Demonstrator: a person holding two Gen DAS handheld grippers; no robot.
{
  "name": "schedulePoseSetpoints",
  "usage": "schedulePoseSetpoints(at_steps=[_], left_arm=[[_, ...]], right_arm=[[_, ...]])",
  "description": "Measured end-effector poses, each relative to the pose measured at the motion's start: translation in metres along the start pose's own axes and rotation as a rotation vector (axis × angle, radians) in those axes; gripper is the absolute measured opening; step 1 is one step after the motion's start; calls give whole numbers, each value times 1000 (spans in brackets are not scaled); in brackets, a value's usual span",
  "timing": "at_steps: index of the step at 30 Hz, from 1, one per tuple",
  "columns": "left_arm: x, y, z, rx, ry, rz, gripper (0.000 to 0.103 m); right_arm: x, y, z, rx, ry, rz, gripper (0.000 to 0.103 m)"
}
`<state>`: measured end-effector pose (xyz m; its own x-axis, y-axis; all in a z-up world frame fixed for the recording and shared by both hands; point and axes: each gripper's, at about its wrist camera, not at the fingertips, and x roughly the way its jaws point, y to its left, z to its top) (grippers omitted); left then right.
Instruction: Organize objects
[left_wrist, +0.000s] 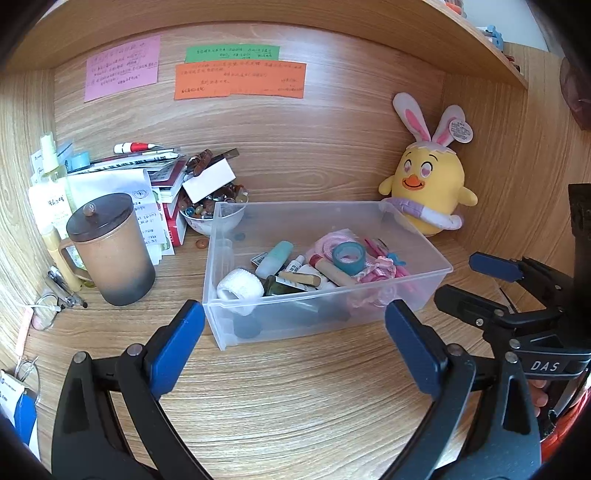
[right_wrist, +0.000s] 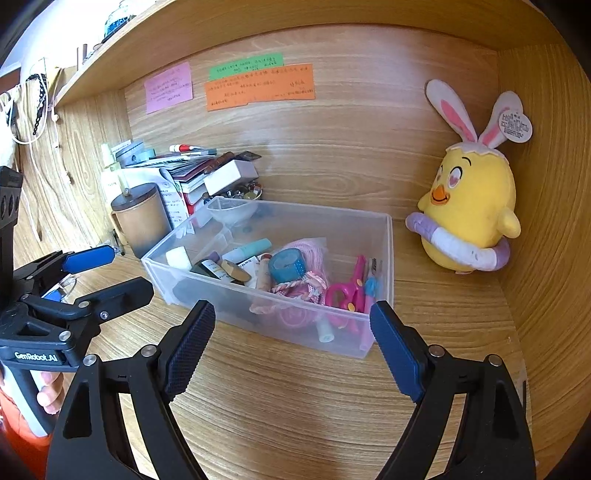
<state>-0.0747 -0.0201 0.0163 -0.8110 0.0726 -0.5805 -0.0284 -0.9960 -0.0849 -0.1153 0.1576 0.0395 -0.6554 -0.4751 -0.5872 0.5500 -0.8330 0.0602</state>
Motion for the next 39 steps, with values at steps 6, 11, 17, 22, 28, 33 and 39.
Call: schedulePoseSetpoints(at_steps=[6,11,17,22,28,33,39], left_arm=[[2,1,0,-4,4,1,99],[3,2,-1,-3,4,0,99],[3,2,-1,-4,4,-3,99],[1,-2,0,6,2,-1,99],[0,-4,-1,11,-1,-2,99],[-2,-5,-2,13,-5,0,99],[-4,-5,-2,13,-16,3,100]], right_arm=[[2,-2,-2,7,8,-1,84],[2,-3,-1,10,8,2,84],[1,-3,-1,10,6,2,84],[2,-4,-3,20,10,3,84],[2,-3,-4,17,13,1,84],[1,-3,-4,15,13,3,84],[0,-2,-4,13,11,3,84]])
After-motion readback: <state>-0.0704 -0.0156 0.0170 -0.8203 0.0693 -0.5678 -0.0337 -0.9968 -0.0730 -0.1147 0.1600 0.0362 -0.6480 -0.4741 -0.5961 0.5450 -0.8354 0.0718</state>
